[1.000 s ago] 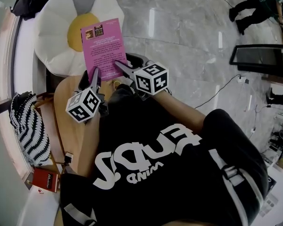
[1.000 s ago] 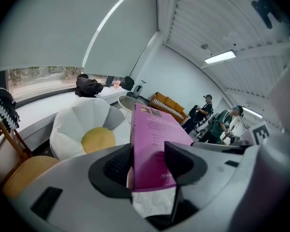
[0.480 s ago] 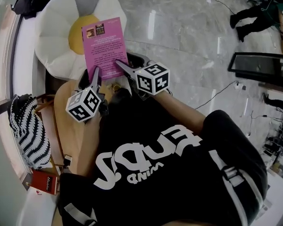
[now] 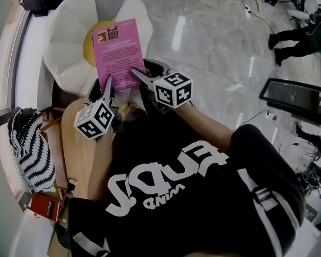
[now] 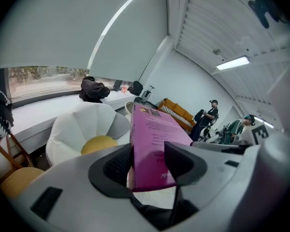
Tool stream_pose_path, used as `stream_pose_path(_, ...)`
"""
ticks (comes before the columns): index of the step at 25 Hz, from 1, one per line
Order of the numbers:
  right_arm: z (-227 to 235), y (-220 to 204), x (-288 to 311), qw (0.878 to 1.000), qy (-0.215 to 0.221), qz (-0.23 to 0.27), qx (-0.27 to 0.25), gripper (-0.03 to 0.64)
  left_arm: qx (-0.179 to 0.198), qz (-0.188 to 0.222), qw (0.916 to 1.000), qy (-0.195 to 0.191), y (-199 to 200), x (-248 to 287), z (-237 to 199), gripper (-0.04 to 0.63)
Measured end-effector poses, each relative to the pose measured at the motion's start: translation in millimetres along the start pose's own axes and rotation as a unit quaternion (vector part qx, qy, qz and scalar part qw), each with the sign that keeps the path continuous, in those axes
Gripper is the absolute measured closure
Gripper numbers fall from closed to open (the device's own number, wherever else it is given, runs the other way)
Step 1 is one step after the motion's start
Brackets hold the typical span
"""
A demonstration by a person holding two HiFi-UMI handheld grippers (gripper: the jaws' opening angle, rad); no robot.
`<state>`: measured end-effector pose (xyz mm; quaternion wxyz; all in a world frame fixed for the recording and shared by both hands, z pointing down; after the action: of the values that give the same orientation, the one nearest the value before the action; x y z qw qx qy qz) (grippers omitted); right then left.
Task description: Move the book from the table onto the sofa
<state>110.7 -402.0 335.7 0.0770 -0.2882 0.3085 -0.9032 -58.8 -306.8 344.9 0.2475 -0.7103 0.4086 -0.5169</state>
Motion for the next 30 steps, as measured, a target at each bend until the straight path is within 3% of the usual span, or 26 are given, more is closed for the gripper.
stream_pose_path(18, 61.4, 136.3, 109.8, 0.993, 0.065, -0.092, -0.033, 0.426, -0.059, -0.001, 0.9944, 0.088, 87.3, 115.4, -24.5, 0.373)
stream_pose_path(30, 75.9, 155.6, 150.0, 0.986, 0.096, -0.128, -0.045, 0.426, -0.086, 0.017, 0.9866, 0.138, 92.5, 138.3, -36.6, 0.374)
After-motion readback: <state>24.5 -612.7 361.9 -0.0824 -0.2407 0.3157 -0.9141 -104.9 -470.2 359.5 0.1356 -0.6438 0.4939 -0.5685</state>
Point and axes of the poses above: the fingertips, and each gripper's own axes: x forward along the fingers, z to its right, y out of its top, the point moved 7 cm from there along -x, backward along the fingers, and after that the axes turned 13 degrees about x, right-handed, at the moved point
